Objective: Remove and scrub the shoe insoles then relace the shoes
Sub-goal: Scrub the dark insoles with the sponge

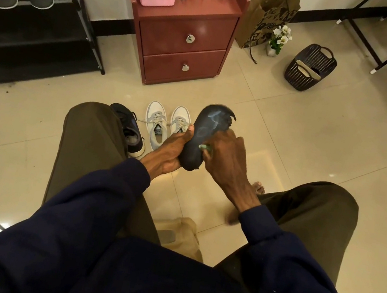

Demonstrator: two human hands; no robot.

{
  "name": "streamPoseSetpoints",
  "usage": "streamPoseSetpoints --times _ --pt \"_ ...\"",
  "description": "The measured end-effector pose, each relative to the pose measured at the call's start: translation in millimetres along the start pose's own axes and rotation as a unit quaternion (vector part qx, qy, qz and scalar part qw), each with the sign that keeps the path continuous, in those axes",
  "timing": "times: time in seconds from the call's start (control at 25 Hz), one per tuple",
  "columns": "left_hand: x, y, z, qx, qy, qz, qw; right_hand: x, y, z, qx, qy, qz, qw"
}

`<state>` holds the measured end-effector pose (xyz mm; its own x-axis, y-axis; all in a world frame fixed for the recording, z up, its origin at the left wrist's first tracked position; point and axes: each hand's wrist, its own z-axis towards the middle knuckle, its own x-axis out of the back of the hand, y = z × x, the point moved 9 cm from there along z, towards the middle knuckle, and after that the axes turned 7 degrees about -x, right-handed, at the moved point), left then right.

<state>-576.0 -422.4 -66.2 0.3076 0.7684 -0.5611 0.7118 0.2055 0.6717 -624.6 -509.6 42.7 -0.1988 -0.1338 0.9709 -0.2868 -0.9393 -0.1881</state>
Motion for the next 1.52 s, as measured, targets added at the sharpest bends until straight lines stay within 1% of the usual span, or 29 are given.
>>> streamPoseSetpoints --times 0.04,0.08,0.12,0.16,0.2,0.24,0.28,0.36,0.4,0.44,0.52,0.56,0.6,0.64,0.76,0.8,0.84,0.92,0.96,1.0,1.12,1.16,1.2,1.28,1.32,1.36,1.44,1.48,1.52 --pt "1.9 1.1 0.6 -0.007 0.012 -0.003 1.000 5.4 4.5 0.7 -0.012 0.028 -0.006 1.000" --pt "3.5 2.2 1.4 -0.012 0.022 -0.006 1.000 5.8 2.3 -1.7 0.004 0.035 0.018 0.999" --pt "3.8 2.2 1.4 -0.011 0.027 -0.008 1.000 1.6 -5.7 -5.7 0.033 0.008 0.065 0.997" --pt "3.6 1.4 1.0 -0.010 0.026 -0.010 1.000 -4.1 -18.4 -11.5 0.062 -0.041 0.113 0.991" --pt "3.1 0.5 0.7 -0.006 0.022 -0.011 1.000 -9.7 -29.4 -17.2 0.084 -0.089 0.142 0.982" --pt "3.2 0.1 0.3 -0.006 0.021 -0.013 1.000 -11.9 -32.2 -17.8 0.089 -0.111 0.144 0.979" --pt "2.7 0.6 -0.7 -0.007 0.021 -0.015 1.000 -10.8 -25.9 -13.5 0.075 -0.099 0.126 0.984" --pt "3.6 3.9 1.0 -0.015 0.021 -0.027 0.999 -0.4 1.6 -2.0 0.005 -0.030 0.089 0.996" --pt "4.6 3.3 3.4 -0.016 0.022 -0.036 0.999 3.3 13.9 -0.4 -0.027 -0.006 0.089 0.996" --pt "5.6 3.1 3.5 -0.012 0.027 -0.039 0.999 3.1 17.3 -1.7 -0.037 -0.006 0.107 0.994" --pt "3.9 4.0 -1.1 -0.002 0.031 -0.025 0.999 -6.7 -3.3 -9.8 0.014 -0.059 0.160 0.985" --pt "3.6 3.0 -2.6 0.003 0.029 -0.019 0.999 -12.5 -17.8 -16.0 0.048 -0.094 0.169 0.980" --pt "3.6 2.3 -2.7 0.005 0.027 -0.015 1.000 -16.1 -25.3 -18.0 0.067 -0.110 0.168 0.977" --pt "4.0 2.6 -2.3 0.003 0.027 -0.015 1.000 -16.2 -23.7 -14.9 0.058 -0.103 0.163 0.980" --pt "5.6 2.6 0.2 -0.008 0.040 -0.035 0.999 -2.7 6.6 -3.6 -0.030 -0.011 0.137 0.990" --pt "5.7 1.8 0.2 -0.006 0.043 -0.036 0.998 -0.7 7.3 -5.0 -0.034 0.001 0.135 0.990" --pt "5.1 1.4 -1.5 -0.003 0.046 -0.032 0.998 -2.8 0.2 -8.4 -0.012 -0.009 0.143 0.990" --pt "3.2 -0.9 -5.1 0.008 0.038 -0.022 0.999 -11.4 -24.2 -17.7 0.050 -0.068 0.167 0.982" --pt "3.5 -1.3 -5.2 0.010 0.034 -0.020 0.999 -13.7 -28.2 -18.0 0.062 -0.084 0.163 0.981" --pt "3.3 -0.5 -4.5 0.007 0.031 -0.023 0.999 -13.3 -22.9 -13.5 0.048 -0.074 0.146 0.985" --pt "2.3 1.2 -1.6 -0.002 0.030 -0.040 0.999 3.9 9.9 -2.2 -0.037 0.037 0.091 0.994" --pt "2.3 0.7 -2.6 -0.001 0.037 -0.042 0.998 4.8 10.9 -3.2 -0.035 0.047 0.095 0.994" --pt "2.3 0.0 -3.7 0.002 0.040 -0.040 0.998 -0.8 3.6 -5.8 -0.011 0.016 0.119 0.993" --pt "1.9 -1.9 -5.6 0.013 0.034 -0.034 0.999 -15.5 -17.7 -14.4 0.040 -0.081 0.187 0.978" --pt "1.5 -1.9 -6.1 0.015 0.032 -0.033 0.999 -19.5 -20.0 -14.9 0.043 -0.104 0.195 0.974" --pt "2.4 -1.2 -5.8 0.014 0.033 -0.035 0.999 -18.6 -14.7 -11.5 0.030 -0.093 0.174 0.980" --pt "2.9 -0.1 -3.4 0.008 0.039 -0.052 0.998 -6.3 7.2 -3.2 -0.023 -0.005 0.105 0.994" --pt "4.0 -0.1 -2.2 0.006 0.044 -0.057 0.997 2.6 14.1 -2.5 -0.041 0.040 0.089 0.994" --pt "4.3 -0.3 -2.1 0.005 0.049 -0.058 0.997 5.9 13.7 -4.5 -0.040 0.061 0.095 0.993"
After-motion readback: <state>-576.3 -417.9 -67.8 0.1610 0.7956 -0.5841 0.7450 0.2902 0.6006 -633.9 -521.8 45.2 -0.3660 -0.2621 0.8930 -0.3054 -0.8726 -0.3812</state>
